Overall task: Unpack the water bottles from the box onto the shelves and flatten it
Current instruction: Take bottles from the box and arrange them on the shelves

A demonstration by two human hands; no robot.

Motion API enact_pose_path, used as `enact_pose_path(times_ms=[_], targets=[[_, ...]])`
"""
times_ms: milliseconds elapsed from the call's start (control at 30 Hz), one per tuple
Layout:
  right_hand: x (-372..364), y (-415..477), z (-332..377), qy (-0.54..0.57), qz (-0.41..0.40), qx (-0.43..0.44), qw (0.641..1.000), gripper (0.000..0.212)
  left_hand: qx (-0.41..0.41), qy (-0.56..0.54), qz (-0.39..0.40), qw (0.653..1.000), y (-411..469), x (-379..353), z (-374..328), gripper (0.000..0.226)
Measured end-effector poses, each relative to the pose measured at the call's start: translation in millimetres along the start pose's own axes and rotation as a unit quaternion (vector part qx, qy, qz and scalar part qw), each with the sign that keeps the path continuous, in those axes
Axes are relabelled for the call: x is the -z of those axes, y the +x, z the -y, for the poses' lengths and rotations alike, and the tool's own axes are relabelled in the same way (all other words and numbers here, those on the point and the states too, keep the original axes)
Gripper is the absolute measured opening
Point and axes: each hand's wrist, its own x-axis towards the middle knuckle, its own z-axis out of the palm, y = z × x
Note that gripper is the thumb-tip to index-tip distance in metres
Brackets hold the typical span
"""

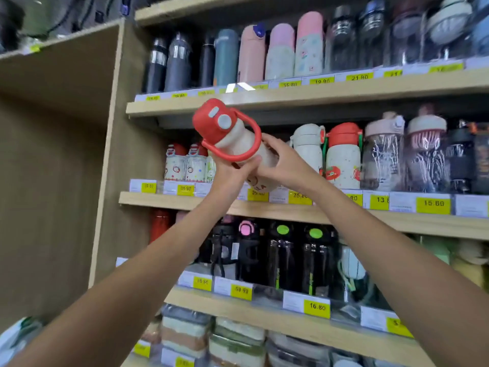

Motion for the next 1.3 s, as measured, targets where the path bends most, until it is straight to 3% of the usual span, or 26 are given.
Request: enact_pose_path(times_ms=[133, 233, 367, 467, 600, 733, 867, 1100, 1233, 1300], targets=[[4.0, 13.9, -12.0, -0.022, -0.038, 0.001, 0.999, 0.058, -0.065, 0.021, 0.004, 0.998, 33.1, -10.8, 11.2, 0.072], [7.8, 16.6, -35.1, -0.131, -0.091, 0.004, 0.987, 0.050, -0.066, 0.038, 0.025, 0.997, 49.1, -18.4, 22.3, 0.095], [8.6, 4.1, -53.9, -0.286, -0.208, -0.019, 0.935, 0.049, -0.084, 0.063, 0.036, 0.994, 66.2, -21.6, 43.9, 0.091], [6.9, -2.0, -60.8, -0.373, -0.250, -0.048, 0.892, 0.052, -0.088, 0.108, 0.061, 0.988, 75.5, -23.9, 61.2, 0.084], [4.2, -3.3, -70.3, -0.425, -0.244, -0.129, 0.862, 0.064, -0.059, 0.160, 0.076, 0.982, 79.1, -31.8, 77.0, 0.076], [-0.2, -3.2, -78.5, -0.474, -0.231, -0.139, 0.838, 0.069, 0.001, 0.233, 0.103, 0.967, 80.0, -39.9, 86.2, 0.078], [-1.0, -0.6, -79.5, -0.475, -0.229, -0.153, 0.836, 0.072, 0.032, 0.287, 0.107, 0.951, 85.5, -43.1, 84.5, 0.074], [-1.4, -1.2, -78.6, -0.468, -0.231, -0.159, 0.839, 0.061, 0.044, 0.276, 0.147, 0.949, 90.8, -42.0, 83.0, 0.070], [-1.6, -2.8, -77.4, -0.462, -0.231, -0.170, 0.839, 0.058, 0.015, 0.239, 0.191, 0.952, 93.0, -39.0, 85.5, 0.035], [-3.5, -5.1, -75.8, -0.457, -0.231, -0.179, 0.840, 0.058, 0.000, 0.242, 0.177, 0.954, 91.9, -36.5, 84.3, 0.025]])
